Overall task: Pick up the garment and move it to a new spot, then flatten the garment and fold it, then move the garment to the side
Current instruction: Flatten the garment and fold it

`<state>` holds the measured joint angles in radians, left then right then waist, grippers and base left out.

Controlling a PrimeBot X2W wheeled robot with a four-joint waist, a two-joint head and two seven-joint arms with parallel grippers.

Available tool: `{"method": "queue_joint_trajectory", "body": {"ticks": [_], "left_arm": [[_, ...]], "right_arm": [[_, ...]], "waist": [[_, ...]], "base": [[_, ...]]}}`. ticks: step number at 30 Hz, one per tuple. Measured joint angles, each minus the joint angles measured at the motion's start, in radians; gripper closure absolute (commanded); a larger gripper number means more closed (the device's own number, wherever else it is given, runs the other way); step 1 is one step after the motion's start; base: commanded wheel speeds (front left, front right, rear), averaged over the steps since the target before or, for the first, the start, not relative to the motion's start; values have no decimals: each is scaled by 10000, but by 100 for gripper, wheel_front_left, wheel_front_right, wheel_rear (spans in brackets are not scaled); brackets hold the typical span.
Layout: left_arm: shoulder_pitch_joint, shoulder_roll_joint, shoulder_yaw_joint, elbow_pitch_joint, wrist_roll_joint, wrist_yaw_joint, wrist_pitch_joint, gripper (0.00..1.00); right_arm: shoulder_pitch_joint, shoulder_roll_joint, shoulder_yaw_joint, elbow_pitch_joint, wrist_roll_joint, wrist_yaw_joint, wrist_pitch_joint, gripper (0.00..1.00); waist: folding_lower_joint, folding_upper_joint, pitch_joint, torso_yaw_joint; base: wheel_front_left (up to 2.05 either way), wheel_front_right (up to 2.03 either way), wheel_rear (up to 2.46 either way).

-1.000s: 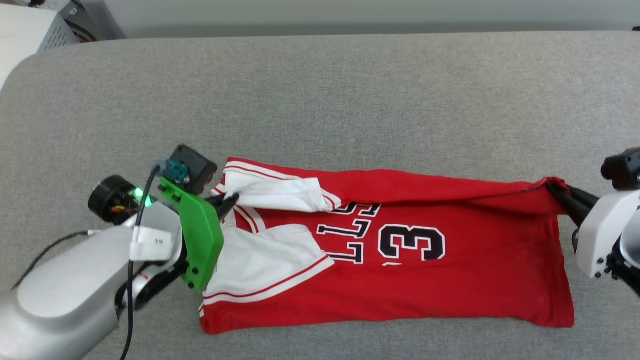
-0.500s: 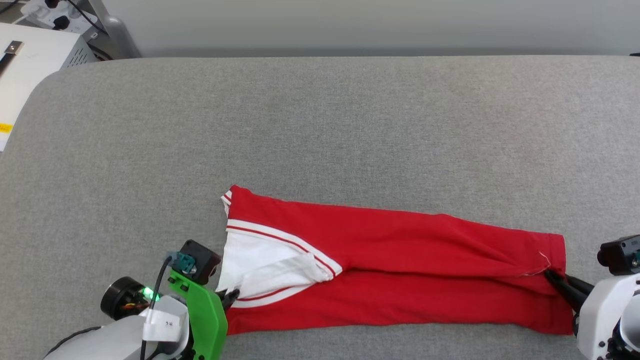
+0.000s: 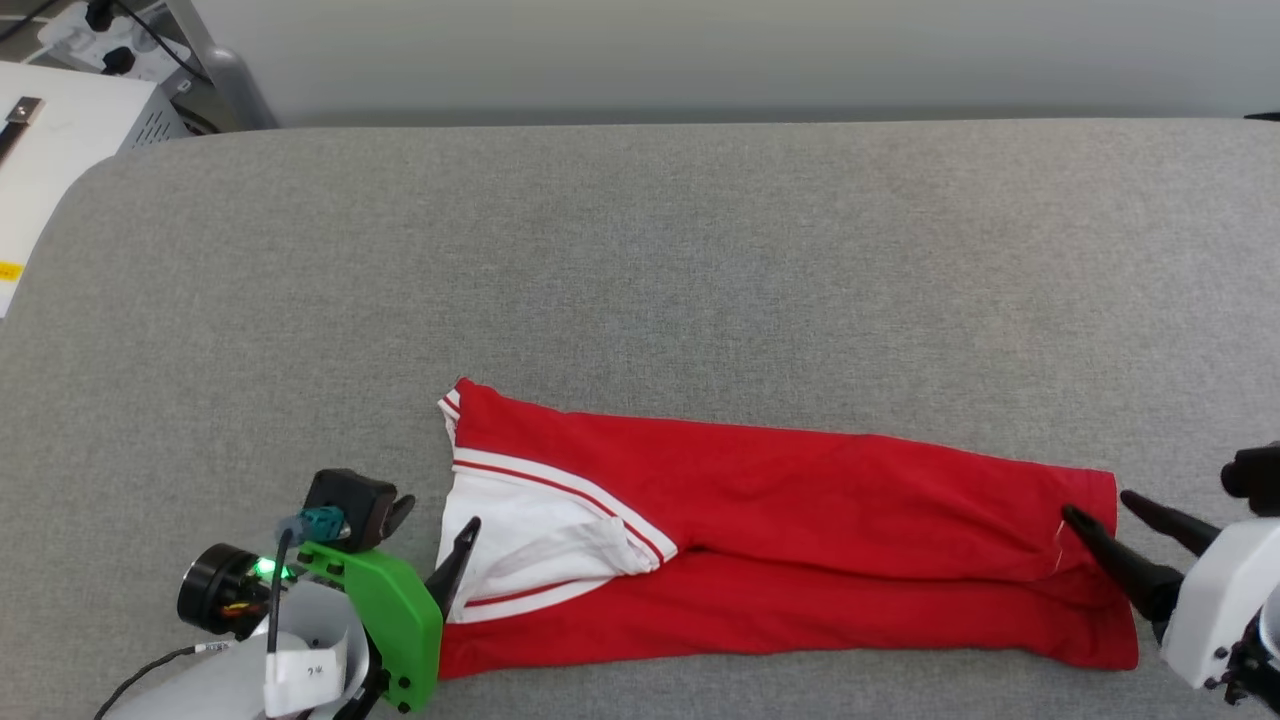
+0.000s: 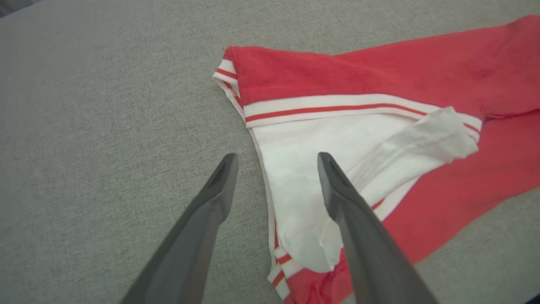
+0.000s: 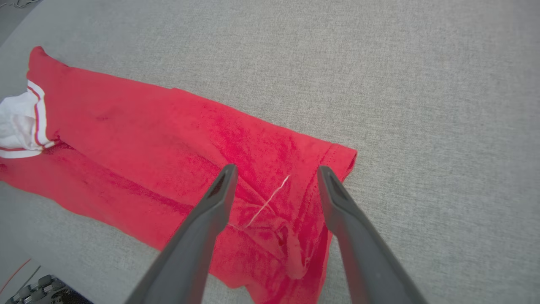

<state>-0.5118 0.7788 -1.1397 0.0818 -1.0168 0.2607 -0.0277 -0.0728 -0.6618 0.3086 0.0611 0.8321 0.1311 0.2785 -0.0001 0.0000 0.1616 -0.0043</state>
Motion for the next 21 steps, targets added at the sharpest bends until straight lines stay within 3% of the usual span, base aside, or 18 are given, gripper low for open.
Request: {"method": "queue_joint_trajectory", "body": {"ticks": [6,13,21], "left_arm": [[440,-46,706,-201,449,1243,-1693,0],[811,-614,2069,-163,1331,2380,-2280,0],[1892,-1766,4228,-491,3542,2746,-2282,0]], "right_arm": [[148,-499,-1319,-1051,523,0,489,0],[372,-468,-2385,-518,1505,0,1979,0],[228,138,-2054,504,1467,0,2830,0]], "waist": [[0,0,-349,-12],[0,0,-289,174],[0,0,44,409]], "base": [[0,0,0],[0,0,0],[0,0,0]]}}
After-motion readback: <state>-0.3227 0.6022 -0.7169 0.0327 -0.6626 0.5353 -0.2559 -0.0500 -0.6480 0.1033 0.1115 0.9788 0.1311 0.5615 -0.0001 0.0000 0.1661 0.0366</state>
